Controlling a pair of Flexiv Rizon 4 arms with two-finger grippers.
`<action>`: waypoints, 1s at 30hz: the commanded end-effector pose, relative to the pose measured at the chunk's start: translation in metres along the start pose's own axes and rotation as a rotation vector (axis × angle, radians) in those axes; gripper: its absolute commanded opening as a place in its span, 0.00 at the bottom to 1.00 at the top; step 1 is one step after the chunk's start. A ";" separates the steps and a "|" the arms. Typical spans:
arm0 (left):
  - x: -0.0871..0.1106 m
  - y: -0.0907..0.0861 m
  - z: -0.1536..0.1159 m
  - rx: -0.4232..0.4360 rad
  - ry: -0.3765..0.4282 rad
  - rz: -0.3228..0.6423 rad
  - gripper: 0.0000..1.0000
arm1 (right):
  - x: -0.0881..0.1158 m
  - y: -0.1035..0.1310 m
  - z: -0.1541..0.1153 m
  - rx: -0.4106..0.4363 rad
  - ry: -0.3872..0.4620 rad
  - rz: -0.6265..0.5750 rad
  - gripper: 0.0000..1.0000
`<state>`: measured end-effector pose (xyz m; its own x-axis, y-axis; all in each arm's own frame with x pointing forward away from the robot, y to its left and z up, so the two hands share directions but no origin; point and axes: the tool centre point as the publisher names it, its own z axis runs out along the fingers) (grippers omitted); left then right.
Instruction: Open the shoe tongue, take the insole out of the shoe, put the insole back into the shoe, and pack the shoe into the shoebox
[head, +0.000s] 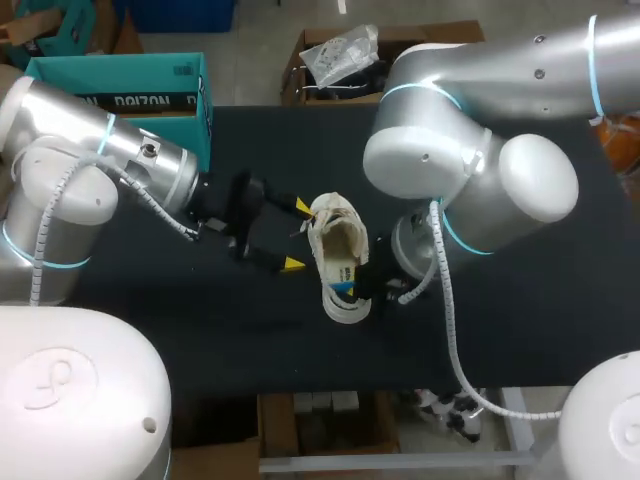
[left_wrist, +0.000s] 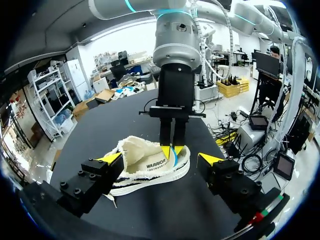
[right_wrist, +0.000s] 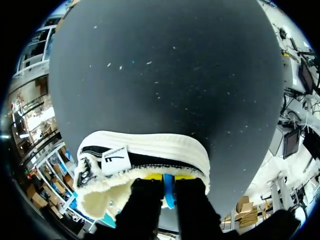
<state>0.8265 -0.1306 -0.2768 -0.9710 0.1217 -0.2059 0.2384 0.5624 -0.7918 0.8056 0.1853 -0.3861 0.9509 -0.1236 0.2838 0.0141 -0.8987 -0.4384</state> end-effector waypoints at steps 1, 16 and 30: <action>0.011 -0.007 -0.009 -0.034 -0.031 -0.033 1.00 | -0.001 0.000 -0.007 0.009 -0.055 -0.011 0.35; 0.019 0.008 -0.030 -0.086 -0.087 -0.261 1.00 | -0.002 -0.030 -0.047 0.035 -0.002 -0.138 0.00; 0.029 0.022 -0.058 -0.165 -0.124 -0.441 1.00 | 0.000 -0.024 0.002 0.067 -0.085 -0.138 0.00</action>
<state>0.8085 -0.0731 -0.2714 -0.9676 -0.2458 0.0577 -0.2111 0.6623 -0.7189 0.7993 0.2084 -0.3689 0.9423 0.0023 0.3348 0.1598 -0.8817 -0.4439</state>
